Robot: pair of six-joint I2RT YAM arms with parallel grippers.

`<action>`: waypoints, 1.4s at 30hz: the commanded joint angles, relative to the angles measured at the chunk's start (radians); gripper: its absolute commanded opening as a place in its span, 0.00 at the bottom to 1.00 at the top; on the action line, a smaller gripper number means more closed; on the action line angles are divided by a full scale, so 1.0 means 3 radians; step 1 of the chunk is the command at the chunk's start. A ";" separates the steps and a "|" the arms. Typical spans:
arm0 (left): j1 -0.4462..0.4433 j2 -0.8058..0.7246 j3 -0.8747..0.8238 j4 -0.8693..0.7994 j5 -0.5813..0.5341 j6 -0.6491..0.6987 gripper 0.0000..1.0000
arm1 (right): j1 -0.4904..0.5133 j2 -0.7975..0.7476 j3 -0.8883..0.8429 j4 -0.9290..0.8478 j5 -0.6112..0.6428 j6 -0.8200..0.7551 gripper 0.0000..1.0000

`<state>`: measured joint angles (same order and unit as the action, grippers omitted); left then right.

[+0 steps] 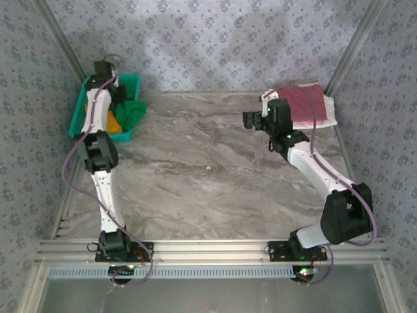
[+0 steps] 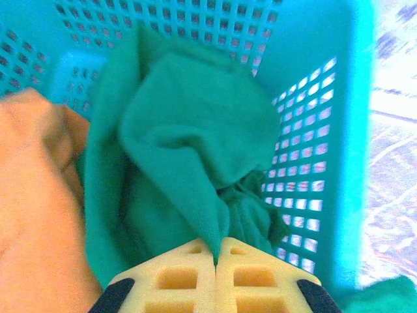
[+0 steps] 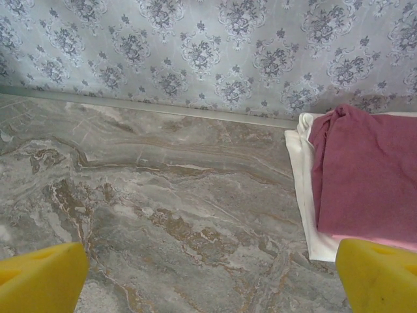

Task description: Fold and stack the t-shirts

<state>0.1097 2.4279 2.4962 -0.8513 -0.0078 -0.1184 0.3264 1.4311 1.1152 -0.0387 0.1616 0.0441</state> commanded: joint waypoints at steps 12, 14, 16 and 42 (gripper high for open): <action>-0.0556 -0.1484 0.0541 0.0100 0.0416 -0.0053 0.00 | 0.0064 -0.0080 0.0209 -0.0040 0.0064 -0.0047 1.00; -0.0645 -0.1621 0.0552 0.0178 0.0615 -0.0146 0.00 | 0.0066 -0.0102 0.0225 -0.0041 0.0100 -0.0055 1.00; -0.0756 -0.1744 0.0566 0.0248 0.0768 -0.0180 0.00 | 0.0064 -0.0144 0.0230 -0.0042 0.0155 -0.0055 1.00; -0.2016 -0.3886 -0.4613 0.1861 0.0118 -0.0207 0.74 | -0.0565 -0.0921 -0.0495 -0.1011 -0.0547 0.0961 1.00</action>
<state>-0.3511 1.4700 1.1782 -0.4221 0.0792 -0.2367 0.1493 1.1545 1.0183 -0.2615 0.1081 0.2829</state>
